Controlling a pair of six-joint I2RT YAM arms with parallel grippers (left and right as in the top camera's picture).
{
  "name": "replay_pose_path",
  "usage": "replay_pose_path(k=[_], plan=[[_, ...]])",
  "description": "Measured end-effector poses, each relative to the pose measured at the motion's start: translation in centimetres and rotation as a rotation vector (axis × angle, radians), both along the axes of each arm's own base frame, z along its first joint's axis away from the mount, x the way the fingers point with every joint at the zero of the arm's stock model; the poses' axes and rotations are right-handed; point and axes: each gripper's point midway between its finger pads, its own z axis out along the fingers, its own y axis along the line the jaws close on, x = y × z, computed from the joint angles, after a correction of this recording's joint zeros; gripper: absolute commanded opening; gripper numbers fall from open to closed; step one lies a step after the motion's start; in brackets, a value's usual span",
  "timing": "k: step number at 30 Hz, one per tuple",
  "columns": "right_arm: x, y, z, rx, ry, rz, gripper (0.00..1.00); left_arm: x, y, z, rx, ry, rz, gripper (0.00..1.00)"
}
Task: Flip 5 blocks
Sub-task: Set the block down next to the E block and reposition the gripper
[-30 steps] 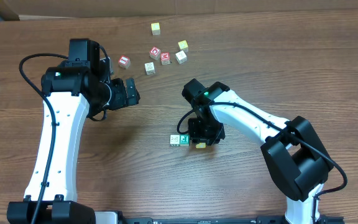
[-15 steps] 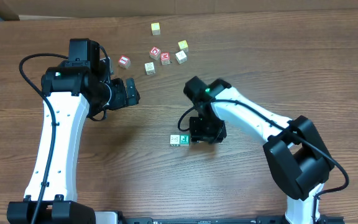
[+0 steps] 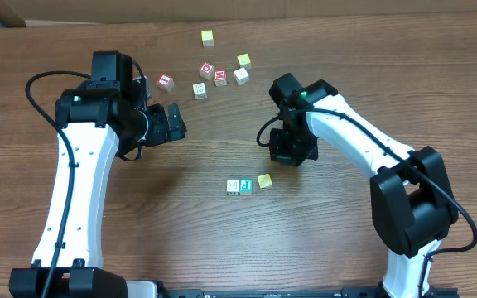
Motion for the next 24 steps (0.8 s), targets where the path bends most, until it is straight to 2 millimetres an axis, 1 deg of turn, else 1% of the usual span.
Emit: replay_pose_path(k=[2,4,9,13,17,24], plan=[[0.8,0.5,-0.3,0.016,-0.039,0.007,0.04,0.0,0.0,0.0,0.000,0.000,0.000,1.00],[1.1,0.7,-0.9,0.023,-0.063,0.010,0.04,0.0,0.0,0.0,0.000,0.000,0.000,1.00],[1.2,0.8,-3.1,0.043,-0.093,0.013,0.04,0.0,0.0,0.0,0.000,0.000,0.000,1.00],[0.1,1.1,-3.8,0.073,-0.056,0.015,0.04,0.0,0.0,0.0,0.000,0.000,0.000,1.00],[-0.4,1.8,-3.6,0.109,-0.030,0.021,0.04,0.0,0.0,0.0,0.000,0.000,0.000,1.00],[-2.4,3.1,-3.5,0.118,0.013,0.066,0.04,0.0,0.0,0.0,0.000,0.000,0.000,1.00]])
